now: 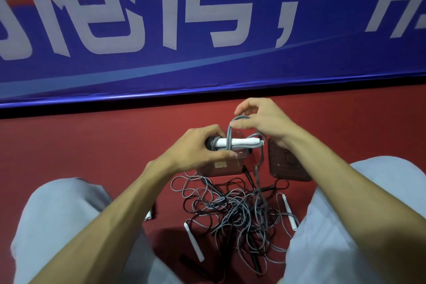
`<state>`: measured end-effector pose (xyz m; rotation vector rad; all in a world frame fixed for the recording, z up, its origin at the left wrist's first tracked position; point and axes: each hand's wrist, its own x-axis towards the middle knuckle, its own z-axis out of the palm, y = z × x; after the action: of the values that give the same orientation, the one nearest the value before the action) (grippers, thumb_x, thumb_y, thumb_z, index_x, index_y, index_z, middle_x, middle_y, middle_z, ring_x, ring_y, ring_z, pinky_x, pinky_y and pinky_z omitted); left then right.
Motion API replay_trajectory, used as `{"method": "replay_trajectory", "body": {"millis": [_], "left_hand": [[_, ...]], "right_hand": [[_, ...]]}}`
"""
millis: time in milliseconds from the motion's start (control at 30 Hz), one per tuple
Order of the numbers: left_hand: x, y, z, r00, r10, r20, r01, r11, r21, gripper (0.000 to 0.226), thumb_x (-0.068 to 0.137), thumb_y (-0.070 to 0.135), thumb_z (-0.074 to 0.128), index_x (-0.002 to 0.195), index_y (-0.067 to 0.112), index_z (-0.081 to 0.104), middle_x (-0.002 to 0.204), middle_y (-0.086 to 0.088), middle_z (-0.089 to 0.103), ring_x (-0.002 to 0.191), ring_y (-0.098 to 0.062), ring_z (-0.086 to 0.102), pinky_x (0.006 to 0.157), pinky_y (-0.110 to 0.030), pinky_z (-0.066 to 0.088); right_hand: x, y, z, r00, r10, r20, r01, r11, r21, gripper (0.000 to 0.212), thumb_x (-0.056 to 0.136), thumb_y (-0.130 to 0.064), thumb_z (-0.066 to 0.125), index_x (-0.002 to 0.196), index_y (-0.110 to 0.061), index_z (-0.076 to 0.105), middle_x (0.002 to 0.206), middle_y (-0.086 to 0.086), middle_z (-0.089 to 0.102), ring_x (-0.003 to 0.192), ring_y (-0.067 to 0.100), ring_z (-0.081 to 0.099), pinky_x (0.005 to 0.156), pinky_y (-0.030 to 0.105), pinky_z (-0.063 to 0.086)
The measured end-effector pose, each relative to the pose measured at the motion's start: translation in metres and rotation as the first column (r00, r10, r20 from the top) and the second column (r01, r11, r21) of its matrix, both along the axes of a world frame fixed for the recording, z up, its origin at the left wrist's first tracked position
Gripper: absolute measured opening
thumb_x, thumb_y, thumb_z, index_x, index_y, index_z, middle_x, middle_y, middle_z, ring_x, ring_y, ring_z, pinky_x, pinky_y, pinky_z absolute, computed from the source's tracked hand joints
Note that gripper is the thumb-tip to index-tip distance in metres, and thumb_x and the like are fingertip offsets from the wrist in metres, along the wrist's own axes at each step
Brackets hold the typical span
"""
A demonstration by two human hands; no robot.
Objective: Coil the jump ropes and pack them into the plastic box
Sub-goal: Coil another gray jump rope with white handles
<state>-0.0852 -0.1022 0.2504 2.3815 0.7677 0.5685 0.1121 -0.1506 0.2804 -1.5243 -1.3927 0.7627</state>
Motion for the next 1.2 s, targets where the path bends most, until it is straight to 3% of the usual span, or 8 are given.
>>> {"method": "replay_trajectory", "body": {"millis": [133, 333, 467, 600, 733, 867, 1033, 1200], "left_hand": [[0.001, 0.002, 0.003, 0.998, 0.019, 0.068, -0.013, 0.996, -0.084, 0.013, 0.083, 0.031, 0.072, 0.090, 0.034, 0.062, 0.071, 0.007, 0.060, 0.060, -0.008, 0.049, 0.062, -0.030, 0.044], [-0.002, 0.001, 0.015, 0.947, 0.078, 0.310, 0.032, 0.942, -0.333, 0.016, 0.085, 0.025, 0.059, 0.097, 0.030, 0.068, 0.087, 0.006, 0.067, 0.076, -0.007, 0.059, 0.067, -0.023, 0.047], [-0.002, 0.002, 0.018, 0.879, 0.208, 0.428, 0.023, 0.880, -0.475, 0.025, 0.091, 0.011, 0.055, 0.106, 0.026, 0.068, 0.091, 0.006, 0.070, 0.078, -0.008, 0.062, 0.069, -0.026, 0.047], [0.000, 0.004, 0.023, 0.768, 0.329, 0.549, 0.136, 0.755, -0.642, 0.049, 0.092, 0.005, 0.047, 0.128, 0.036, 0.058, 0.114, -0.005, 0.070, 0.083, -0.023, 0.065, 0.071, -0.035, 0.054], [-0.005, 0.010, 0.026, 0.706, 0.438, 0.557, 0.063, 0.744, -0.665, 0.032, 0.094, 0.005, 0.044, 0.114, 0.015, 0.065, 0.090, -0.009, 0.067, 0.076, -0.023, 0.064, 0.067, -0.035, 0.054], [-0.007, 0.018, 0.015, 0.717, 0.526, 0.457, -0.141, 0.752, -0.644, 0.023, 0.094, 0.008, 0.051, 0.096, 0.020, 0.070, 0.082, -0.007, 0.068, 0.077, -0.027, 0.065, 0.072, -0.041, 0.050], [-0.008, 0.024, 0.007, 0.805, 0.460, 0.374, -0.237, 0.828, -0.507, 0.020, 0.095, 0.007, 0.057, 0.105, 0.021, 0.068, 0.086, -0.002, 0.069, 0.074, -0.022, 0.066, 0.070, -0.037, 0.055], [-0.006, 0.026, 0.000, 0.926, 0.357, 0.124, -0.332, 0.926, -0.180, 0.021, 0.094, 0.023, 0.064, 0.114, 0.026, 0.058, 0.088, 0.000, 0.068, 0.073, -0.019, 0.067, 0.070, -0.034, 0.053]], "right_hand": [[0.005, 0.001, 0.003, 0.958, 0.031, -0.285, -0.042, 0.999, -0.034, 0.009, 0.085, -0.017, 0.072, 0.080, -0.013, 0.066, 0.070, -0.003, 0.060, 0.060, 0.006, 0.054, 0.057, 0.019, 0.044], [0.002, 0.004, 0.009, 0.782, 0.016, -0.623, -0.082, 0.994, -0.078, 0.040, 0.100, -0.042, 0.046, 0.072, -0.015, 0.057, 0.055, -0.001, 0.051, 0.044, 0.011, 0.044, 0.044, 0.022, 0.036], [0.000, 0.005, 0.006, 0.912, 0.133, -0.389, -0.175, 0.982, -0.076, 0.040, 0.101, -0.040, 0.043, 0.087, -0.008, 0.063, 0.070, 0.005, 0.062, 0.051, 0.013, 0.046, 0.045, 0.021, 0.029], [0.000, 0.001, -0.002, 0.960, 0.272, 0.065, -0.254, 0.945, -0.206, 0.020, 0.097, -0.024, 0.057, 0.086, -0.009, 0.064, 0.067, 0.001, 0.064, 0.059, 0.013, 0.055, 0.051, 0.023, 0.045], [0.001, 0.001, -0.013, 0.856, 0.377, 0.353, -0.248, 0.900, -0.359, 0.002, 0.096, -0.015, 0.059, 0.094, -0.016, 0.059, 0.079, 0.014, 0.067, 0.066, 0.018, 0.066, 0.071, 0.048, 0.056], [-0.001, 0.002, -0.008, 0.795, 0.264, 0.547, -0.184, 0.963, -0.198, 0.009, 0.097, -0.013, 0.053, 0.102, -0.018, 0.059, 0.073, -0.002, 0.064, 0.055, 0.007, 0.060, 0.065, 0.040, 0.057], [-0.006, -0.006, 0.002, 0.542, 0.153, 0.826, -0.343, 0.938, 0.052, 0.016, 0.101, -0.021, 0.046, 0.107, -0.017, 0.060, 0.090, -0.003, 0.063, 0.085, 0.018, 0.060, 0.076, 0.040, 0.051], [-0.016, -0.015, 0.004, 0.396, 0.075, 0.915, -0.427, 0.897, 0.111, 0.039, 0.095, -0.006, 0.048, 0.128, -0.022, 0.059, 0.109, 0.001, 0.060, 0.095, 0.029, 0.061, 0.071, 0.037, 0.047]]}}
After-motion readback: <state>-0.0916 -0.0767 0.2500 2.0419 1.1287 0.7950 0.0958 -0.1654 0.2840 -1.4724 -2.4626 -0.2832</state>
